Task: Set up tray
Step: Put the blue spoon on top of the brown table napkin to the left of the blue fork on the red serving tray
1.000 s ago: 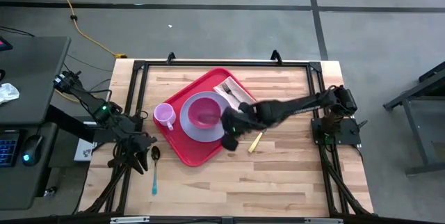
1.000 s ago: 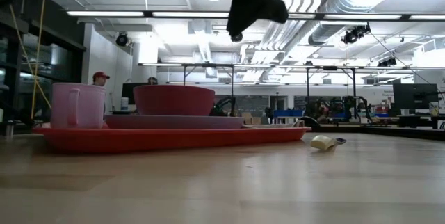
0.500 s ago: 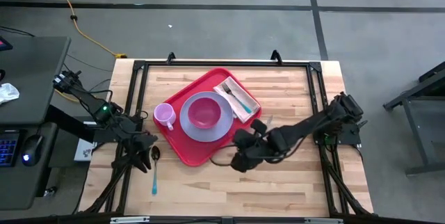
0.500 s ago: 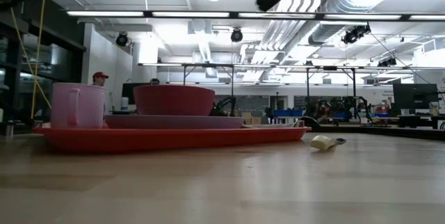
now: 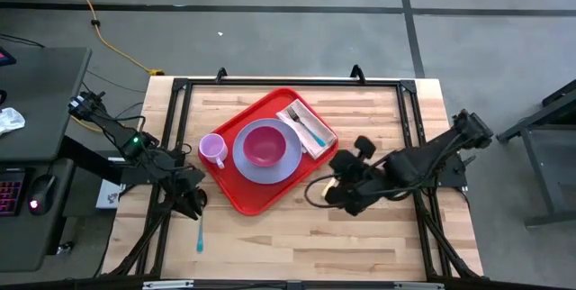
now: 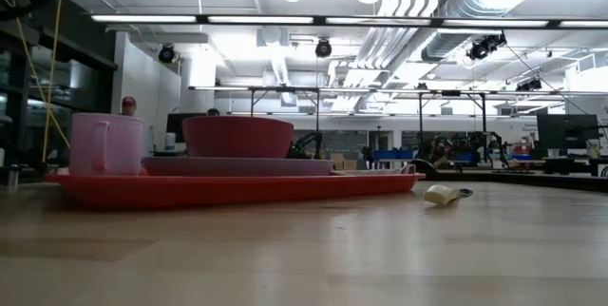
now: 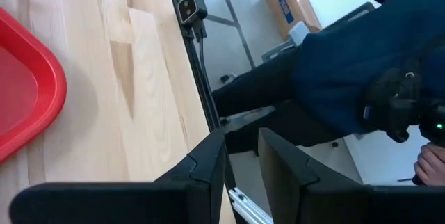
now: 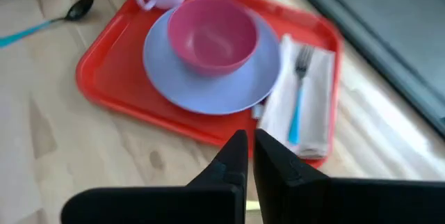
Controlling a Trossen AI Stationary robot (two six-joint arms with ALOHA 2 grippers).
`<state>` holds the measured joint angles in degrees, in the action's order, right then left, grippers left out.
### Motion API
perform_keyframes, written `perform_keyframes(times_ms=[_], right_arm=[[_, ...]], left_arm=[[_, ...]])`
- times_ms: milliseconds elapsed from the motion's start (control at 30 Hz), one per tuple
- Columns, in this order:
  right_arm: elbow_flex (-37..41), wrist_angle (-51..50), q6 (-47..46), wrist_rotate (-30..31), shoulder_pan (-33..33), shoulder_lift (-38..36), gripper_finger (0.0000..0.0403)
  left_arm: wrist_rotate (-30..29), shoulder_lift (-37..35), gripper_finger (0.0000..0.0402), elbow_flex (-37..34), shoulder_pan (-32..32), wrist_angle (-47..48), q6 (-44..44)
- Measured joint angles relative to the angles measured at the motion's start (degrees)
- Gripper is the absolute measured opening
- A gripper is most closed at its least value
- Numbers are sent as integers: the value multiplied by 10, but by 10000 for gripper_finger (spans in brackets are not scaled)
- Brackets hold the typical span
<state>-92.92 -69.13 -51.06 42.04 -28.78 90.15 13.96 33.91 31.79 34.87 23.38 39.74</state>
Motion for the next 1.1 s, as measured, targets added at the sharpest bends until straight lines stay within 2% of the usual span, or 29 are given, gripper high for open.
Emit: perform_keyframes(times_ms=[167, 267, 367, 567, 767, 967, 1100], right_arm=[[11, -44, -30, 56, -21, -41, 1], [81, -21, -69, 70, -36, -90, 1], [182, 67, -88, 65, -47, -155, 0], [340, 246, -26, 23, -28, -268, 0], [474, 352, 5, -22, 9, -364, 0], [589, 487, 63, -28, 31, -471, 0], [647, 542, 83, -29, 42, -538, 0]], left_arm=[[0, 0, 117, 0, 0, 3, 8], [-3, 0, 117, 0, 0, 3, 10], [-13, 0, 117, 0, 0, 3, 12], [-43, 0, 117, 0, 0, 3, 53], [-76, 0, 117, 0, 0, 2, 96], [-118, 0, 117, 4, 0, -8, 124], [-137, 7, 117, 37, 0, -9, 130]])
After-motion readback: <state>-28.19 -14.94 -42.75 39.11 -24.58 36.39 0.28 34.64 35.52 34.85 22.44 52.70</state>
